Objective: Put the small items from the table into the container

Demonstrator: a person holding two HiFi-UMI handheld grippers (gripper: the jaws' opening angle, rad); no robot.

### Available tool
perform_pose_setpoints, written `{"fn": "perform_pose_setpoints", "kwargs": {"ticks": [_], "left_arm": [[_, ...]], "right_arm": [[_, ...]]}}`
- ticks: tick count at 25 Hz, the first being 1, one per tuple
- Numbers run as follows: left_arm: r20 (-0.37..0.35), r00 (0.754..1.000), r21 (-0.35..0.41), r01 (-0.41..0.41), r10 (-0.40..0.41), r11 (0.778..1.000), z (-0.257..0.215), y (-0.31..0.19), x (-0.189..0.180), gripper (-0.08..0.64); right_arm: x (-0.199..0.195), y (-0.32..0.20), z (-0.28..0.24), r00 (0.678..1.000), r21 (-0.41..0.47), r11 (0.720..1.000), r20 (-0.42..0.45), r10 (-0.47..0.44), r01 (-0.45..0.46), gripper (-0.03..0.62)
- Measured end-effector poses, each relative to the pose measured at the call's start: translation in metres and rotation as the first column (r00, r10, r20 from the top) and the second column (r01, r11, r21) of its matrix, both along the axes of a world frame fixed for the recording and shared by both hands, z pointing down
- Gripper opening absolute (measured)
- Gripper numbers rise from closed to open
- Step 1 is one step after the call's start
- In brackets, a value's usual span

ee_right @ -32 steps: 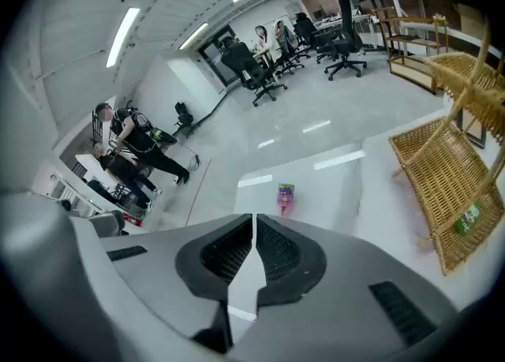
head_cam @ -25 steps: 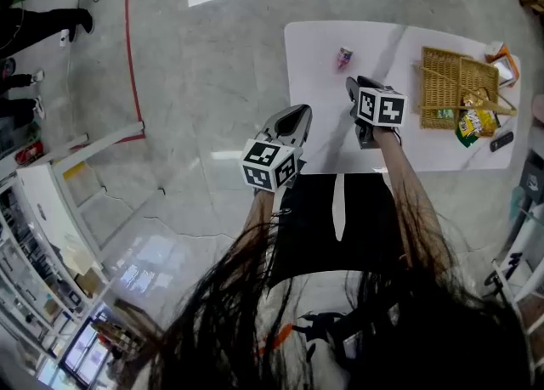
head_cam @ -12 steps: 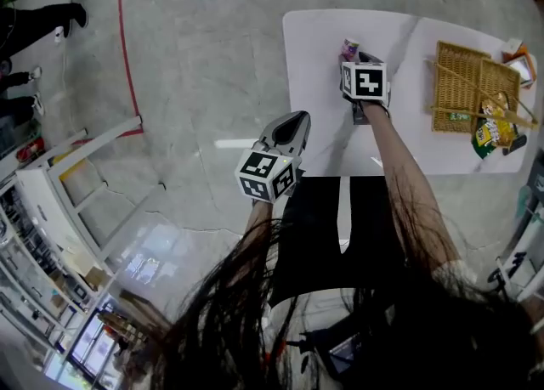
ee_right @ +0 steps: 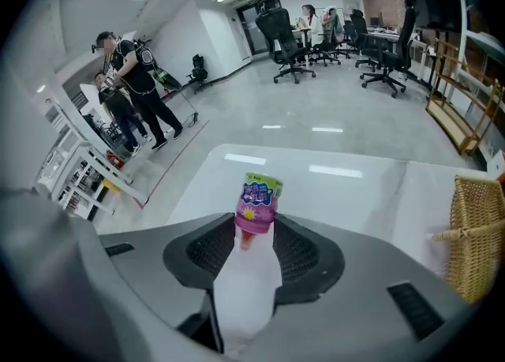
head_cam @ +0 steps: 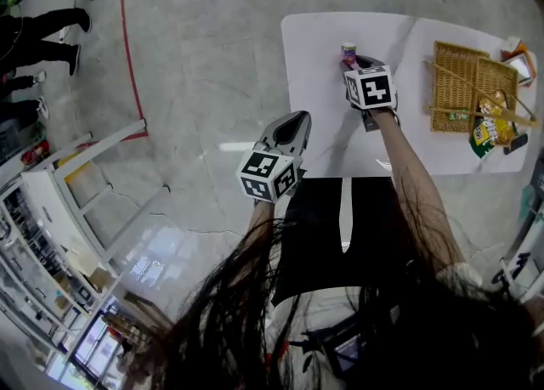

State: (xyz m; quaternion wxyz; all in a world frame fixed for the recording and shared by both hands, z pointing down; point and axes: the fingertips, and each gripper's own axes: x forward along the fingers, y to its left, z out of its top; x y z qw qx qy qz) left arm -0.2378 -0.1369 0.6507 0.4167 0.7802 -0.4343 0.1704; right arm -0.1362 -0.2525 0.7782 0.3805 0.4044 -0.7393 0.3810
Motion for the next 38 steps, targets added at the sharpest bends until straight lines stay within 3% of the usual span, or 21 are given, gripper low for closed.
{"fn": "perform_pose_setpoints", "kwargs": {"ticks": [4, 18, 38], "left_arm": [[0.002, 1.0, 0.041, -0.02, 0.02, 0.999, -0.019, -0.011, 0.006, 0.007], [-0.001, 0.998, 0.097, -0.063, 0.064, 0.993, -0.075, -0.023, 0.052, 0.006], [-0.014, 0.967, 0.144, -0.249, 0.254, 0.958, -0.153, -0.001, 0.185, 0.007]], "right_arm": [[0.006, 0.015, -0.023, 0.998, 0.017, 0.999, 0.052, -0.03, 0.029, 0.161], [0.038, 0.078, -0.148, 0.959, 0.004, 0.997, 0.274, 0.067, -0.071, 0.161], [0.177, 0.126, -0.255, 0.909, -0.024, 0.966, 0.333, 0.252, -0.259, 0.161]]}}
